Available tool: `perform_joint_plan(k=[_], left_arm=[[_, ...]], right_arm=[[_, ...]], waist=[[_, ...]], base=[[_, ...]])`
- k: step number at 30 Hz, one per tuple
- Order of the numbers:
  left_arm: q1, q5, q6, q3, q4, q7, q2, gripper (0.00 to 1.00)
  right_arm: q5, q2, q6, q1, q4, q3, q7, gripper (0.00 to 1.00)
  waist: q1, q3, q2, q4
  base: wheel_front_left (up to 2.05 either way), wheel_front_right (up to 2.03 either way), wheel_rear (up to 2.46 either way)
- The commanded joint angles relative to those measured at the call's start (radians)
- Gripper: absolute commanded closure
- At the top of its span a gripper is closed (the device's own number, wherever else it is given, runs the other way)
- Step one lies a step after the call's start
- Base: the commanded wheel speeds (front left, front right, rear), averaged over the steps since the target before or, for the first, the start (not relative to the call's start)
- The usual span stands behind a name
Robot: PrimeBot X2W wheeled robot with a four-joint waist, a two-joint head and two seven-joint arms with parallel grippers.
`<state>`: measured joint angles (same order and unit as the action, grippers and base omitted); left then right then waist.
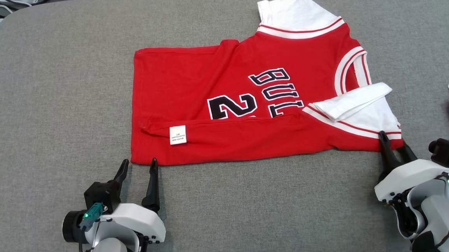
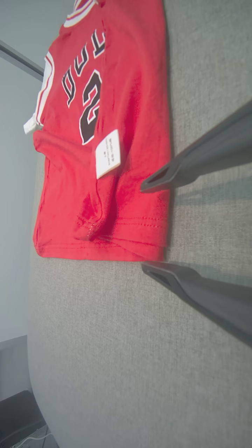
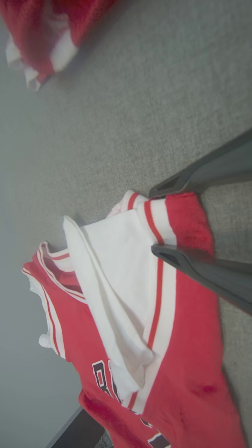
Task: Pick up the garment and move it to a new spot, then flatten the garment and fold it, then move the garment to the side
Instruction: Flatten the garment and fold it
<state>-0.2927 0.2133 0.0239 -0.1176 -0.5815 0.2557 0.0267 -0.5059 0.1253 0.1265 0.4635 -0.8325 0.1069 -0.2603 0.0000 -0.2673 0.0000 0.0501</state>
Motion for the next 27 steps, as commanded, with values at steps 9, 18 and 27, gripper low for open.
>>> perform_joint_plan(k=[9,18,27], left_arm=[[-0.02,0.108,0.037,0.025,-0.001,0.006,0.024,0.0],[-0.081,0.196,0.048,0.016,-0.069,0.006,0.024,0.0],[-0.114,0.164,0.048,0.028,-0.109,0.006,0.023,0.0]], right_arm=[[-0.014,0.035,0.004,0.004,0.036,0.034,-0.001,1.0],[0.015,0.028,0.004,0.007,0.056,0.042,-0.001,1.0],[0.018,0.021,0.004,0.018,0.058,0.058,-0.001,1.0]], waist=[[0.0,0.013,0.0,-0.008],[0.0,0.005,0.0,-0.024],[0.0,-0.01,0.0,-0.043]], base=[[0.0,0.0,0.0],[0.0,0.0,0.0],[0.0,0.0,0.0]])
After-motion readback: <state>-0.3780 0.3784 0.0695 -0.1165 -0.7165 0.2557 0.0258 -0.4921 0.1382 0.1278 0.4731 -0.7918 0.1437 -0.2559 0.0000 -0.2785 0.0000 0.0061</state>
